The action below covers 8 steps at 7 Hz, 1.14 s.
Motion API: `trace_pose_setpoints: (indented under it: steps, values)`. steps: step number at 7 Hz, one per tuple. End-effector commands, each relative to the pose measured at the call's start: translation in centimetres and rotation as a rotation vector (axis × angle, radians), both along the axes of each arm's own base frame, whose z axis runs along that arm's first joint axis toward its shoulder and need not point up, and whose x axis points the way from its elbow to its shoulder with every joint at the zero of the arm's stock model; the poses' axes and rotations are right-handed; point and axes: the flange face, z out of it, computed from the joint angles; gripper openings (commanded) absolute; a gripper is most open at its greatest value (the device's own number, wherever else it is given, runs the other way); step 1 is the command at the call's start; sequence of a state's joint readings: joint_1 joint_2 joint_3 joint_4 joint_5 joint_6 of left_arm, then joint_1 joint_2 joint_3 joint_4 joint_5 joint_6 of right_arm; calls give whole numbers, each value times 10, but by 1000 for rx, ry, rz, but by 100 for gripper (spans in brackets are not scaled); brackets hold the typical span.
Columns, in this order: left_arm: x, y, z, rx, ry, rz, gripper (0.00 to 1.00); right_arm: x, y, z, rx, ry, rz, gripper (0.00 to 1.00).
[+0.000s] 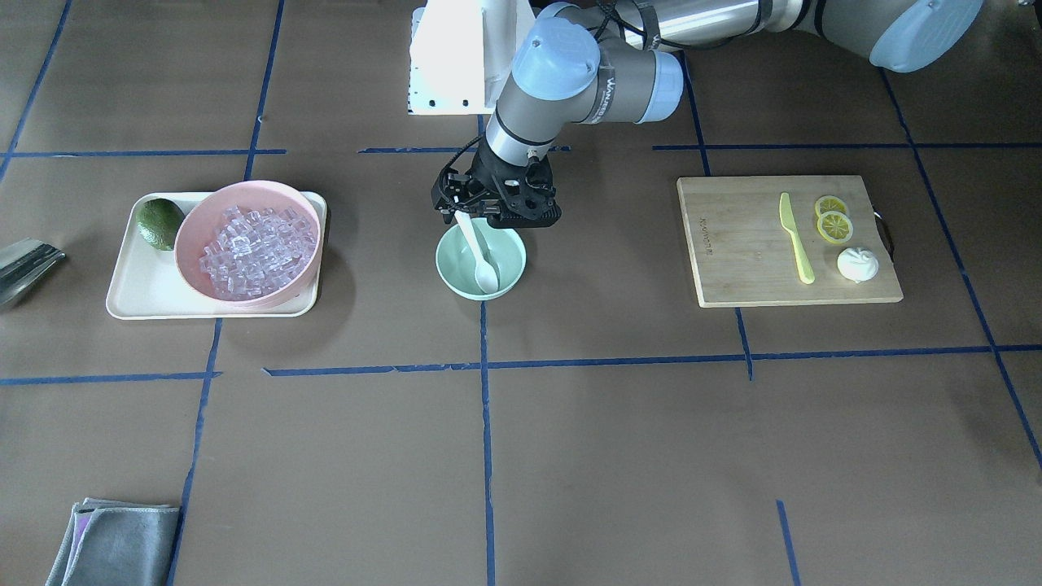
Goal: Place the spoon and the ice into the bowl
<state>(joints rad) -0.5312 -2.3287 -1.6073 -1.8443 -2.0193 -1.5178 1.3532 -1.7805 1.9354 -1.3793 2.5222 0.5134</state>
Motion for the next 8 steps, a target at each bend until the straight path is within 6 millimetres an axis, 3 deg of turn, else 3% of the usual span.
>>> trace_pose_setpoints:
  steps: [1, 2, 4, 5, 8]
  values:
    - [-45, 15, 22, 13, 21, -14, 99, -73, -15, -59, -39, -63, 57, 99]
    - [-66, 20, 30, 19, 28, -22, 99, -109, -31, -93, -66, -72, 84, 99]
    - [-72, 21, 34, 21, 27, -29, 99, -184, -32, -137, -13, -44, 73, 100]
    - [-74, 18, 35, 20, 25, -35, 99, -218, -24, -146, 48, -6, 65, 99]
    - [-75, 17, 36, 18, 22, -39, 99, -283, -2, -158, 91, 50, -4, 99]
